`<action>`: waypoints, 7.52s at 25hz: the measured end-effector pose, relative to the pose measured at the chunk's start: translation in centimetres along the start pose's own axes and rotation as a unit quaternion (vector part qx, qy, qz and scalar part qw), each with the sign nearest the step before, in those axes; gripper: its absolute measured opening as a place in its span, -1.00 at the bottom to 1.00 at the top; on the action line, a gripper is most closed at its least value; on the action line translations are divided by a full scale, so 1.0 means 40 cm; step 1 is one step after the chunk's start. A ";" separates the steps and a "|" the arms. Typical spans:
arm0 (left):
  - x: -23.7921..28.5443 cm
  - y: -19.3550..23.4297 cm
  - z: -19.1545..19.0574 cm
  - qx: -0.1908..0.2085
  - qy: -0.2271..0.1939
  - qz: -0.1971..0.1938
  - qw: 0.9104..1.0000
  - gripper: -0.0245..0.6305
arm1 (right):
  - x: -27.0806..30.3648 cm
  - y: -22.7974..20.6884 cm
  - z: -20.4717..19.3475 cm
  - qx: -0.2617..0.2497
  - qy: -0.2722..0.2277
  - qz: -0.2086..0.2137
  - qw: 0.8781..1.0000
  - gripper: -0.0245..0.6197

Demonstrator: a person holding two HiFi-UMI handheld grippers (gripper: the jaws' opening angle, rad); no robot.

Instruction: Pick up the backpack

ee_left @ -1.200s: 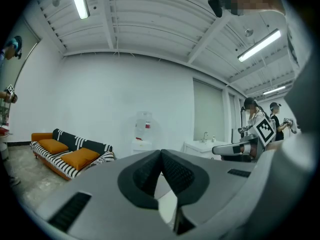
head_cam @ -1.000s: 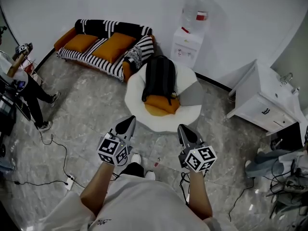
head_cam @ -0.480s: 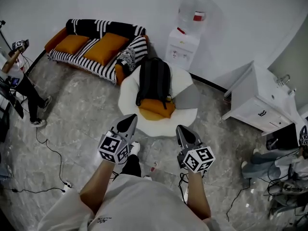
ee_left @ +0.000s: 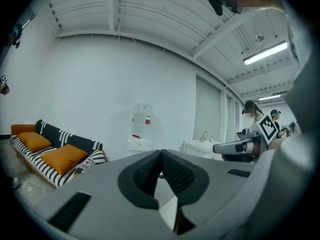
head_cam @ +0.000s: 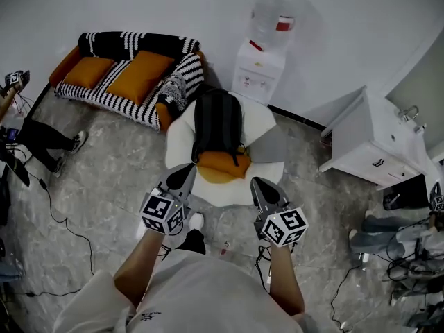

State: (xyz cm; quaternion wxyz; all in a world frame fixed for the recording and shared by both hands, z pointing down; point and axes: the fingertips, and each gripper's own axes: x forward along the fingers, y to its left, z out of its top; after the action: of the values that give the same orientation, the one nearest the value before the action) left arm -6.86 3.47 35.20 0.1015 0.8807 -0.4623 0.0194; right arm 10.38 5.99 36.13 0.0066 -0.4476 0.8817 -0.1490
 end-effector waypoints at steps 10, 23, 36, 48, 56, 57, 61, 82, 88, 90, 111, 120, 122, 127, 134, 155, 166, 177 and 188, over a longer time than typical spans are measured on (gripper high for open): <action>0.213 0.137 0.033 -0.012 0.022 -0.054 0.998 -0.93 | 0.187 -0.107 0.047 0.009 0.014 -0.039 0.999 -0.91; 0.368 0.270 0.025 -0.043 0.052 -0.102 0.992 -0.93 | 0.332 -0.184 0.080 0.026 0.025 -0.072 0.997 -0.91; 0.391 0.297 -0.001 -0.043 0.061 -0.058 0.995 -0.93 | 0.407 -0.237 0.081 0.026 0.032 -0.027 0.999 -0.91; 0.507 0.316 -0.062 -0.043 0.084 0.040 0.995 -0.93 | 0.509 -0.413 0.030 0.003 0.065 0.052 0.997 -0.91; 0.568 0.323 -0.133 -0.040 0.119 0.107 0.986 -0.93 | 0.567 -0.545 -0.039 0.003 0.101 0.099 0.990 -0.91; 0.569 0.321 -0.143 -0.040 0.124 0.113 0.985 -0.93 | 0.573 -0.556 -0.045 0.005 0.104 0.105 0.989 -0.91; 0.587 0.325 -0.170 -0.040 0.135 0.131 0.981 -0.93 | 0.599 -0.595 -0.060 0.009 0.105 0.116 0.988 -0.91; 0.807 0.610 -0.405 -0.036 0.151 0.115 0.981 -0.93 | 0.901 -0.733 -0.318 0.021 0.118 0.058 0.991 -0.91; 0.861 0.695 -0.470 -0.034 0.159 0.109 0.981 -0.93 | 0.977 -0.776 -0.403 0.030 0.130 0.028 0.991 -0.91; 0.882 0.720 -0.493 -0.029 0.166 0.106 0.980 -0.93 | 1.004 -0.790 -0.425 0.028 0.134 0.022 0.990 -0.92; 1.043 0.862 -0.735 -0.020 0.217 0.064 0.974 -0.93 | 1.153 -0.955 -0.605 0.009 0.164 -0.044 0.985 -0.91; 1.083 0.906 -0.823 -0.027 0.236 0.053 0.970 -0.75 | 1.181 -0.992 -0.664 0.003 0.176 -0.068 0.982 -0.91; 1.094 0.913 -0.835 -0.031 0.237 0.051 0.970 -0.75 | 1.184 -0.996 -0.675 0.003 0.179 -0.070 0.981 -0.81; 1.115 0.924 -0.866 -0.053 0.244 0.039 0.968 -0.54 | 1.194 -1.009 -0.690 -0.001 0.183 -0.075 0.980 -0.68; 1.142 0.916 -0.911 -0.057 0.265 0.010 0.962 -0.34 | 1.210 -1.019 -0.732 0.005 0.201 -0.075 0.977 -0.41; 1.191 0.895 -0.934 -0.084 0.257 -0.059 0.961 -0.30 | 1.298 -1.002 -0.777 0.044 0.200 -0.030 0.978 -0.15; 1.177 0.878 -0.914 -0.108 0.240 -0.064 0.963 -0.63 | 1.275 -0.970 -0.753 0.071 0.180 -0.024 0.981 -0.49; 1.143 0.863 -0.868 -0.098 0.240 -0.054 0.964 -0.72 | 1.241 -0.933 -0.717 0.085 0.175 -0.008 0.981 -0.60; 1.091 0.826 -0.794 -0.104 0.242 -0.035 0.964 -0.80 | 1.171 -0.897 -0.662 0.091 0.185 0.006 0.979 -0.71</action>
State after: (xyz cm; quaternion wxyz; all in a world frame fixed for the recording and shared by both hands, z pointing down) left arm -7.05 -43.88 77.18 0.3017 0.8501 -0.3922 0.1803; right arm 6.72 -44.16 76.77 -0.1150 -0.4043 0.8532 -0.3087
